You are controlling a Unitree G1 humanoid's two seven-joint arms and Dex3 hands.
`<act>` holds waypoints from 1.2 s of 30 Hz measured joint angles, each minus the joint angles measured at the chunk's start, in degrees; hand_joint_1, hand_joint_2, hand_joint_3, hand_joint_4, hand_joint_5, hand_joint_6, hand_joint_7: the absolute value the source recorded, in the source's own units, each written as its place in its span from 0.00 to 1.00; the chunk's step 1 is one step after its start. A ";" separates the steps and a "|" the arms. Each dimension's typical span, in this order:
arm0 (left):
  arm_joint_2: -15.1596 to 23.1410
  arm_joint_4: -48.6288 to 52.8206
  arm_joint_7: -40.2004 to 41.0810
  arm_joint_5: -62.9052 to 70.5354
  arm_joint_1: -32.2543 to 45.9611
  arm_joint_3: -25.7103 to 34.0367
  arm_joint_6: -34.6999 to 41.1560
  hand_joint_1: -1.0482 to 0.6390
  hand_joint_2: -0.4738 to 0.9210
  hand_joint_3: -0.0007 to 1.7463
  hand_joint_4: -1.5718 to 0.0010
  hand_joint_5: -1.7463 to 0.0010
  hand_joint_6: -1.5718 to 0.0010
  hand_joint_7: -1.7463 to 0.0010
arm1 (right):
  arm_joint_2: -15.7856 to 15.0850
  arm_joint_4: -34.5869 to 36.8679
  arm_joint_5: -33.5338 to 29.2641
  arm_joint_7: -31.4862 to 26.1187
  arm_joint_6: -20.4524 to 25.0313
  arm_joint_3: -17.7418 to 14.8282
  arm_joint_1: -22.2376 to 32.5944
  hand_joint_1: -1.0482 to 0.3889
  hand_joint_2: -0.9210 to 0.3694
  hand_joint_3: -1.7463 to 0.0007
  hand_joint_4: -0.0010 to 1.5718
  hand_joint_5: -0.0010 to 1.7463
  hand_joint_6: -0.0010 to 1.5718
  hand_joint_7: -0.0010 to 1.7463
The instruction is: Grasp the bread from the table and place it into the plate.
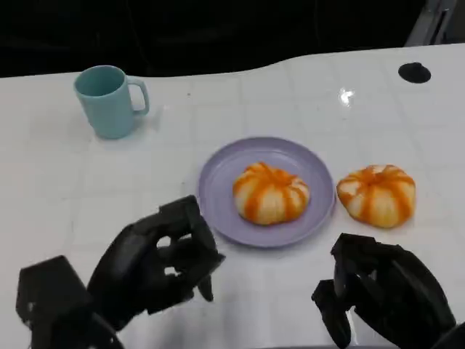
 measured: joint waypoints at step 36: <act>-4.39 -1.15 -7.01 -11.28 7.27 4.06 9.73 0.25 1.00 0.20 0.40 0.00 0.54 0.00 | -0.37 2.52 -0.25 0.16 -1.38 -0.40 -0.84 0.05 0.00 0.82 0.76 0.94 0.66 0.86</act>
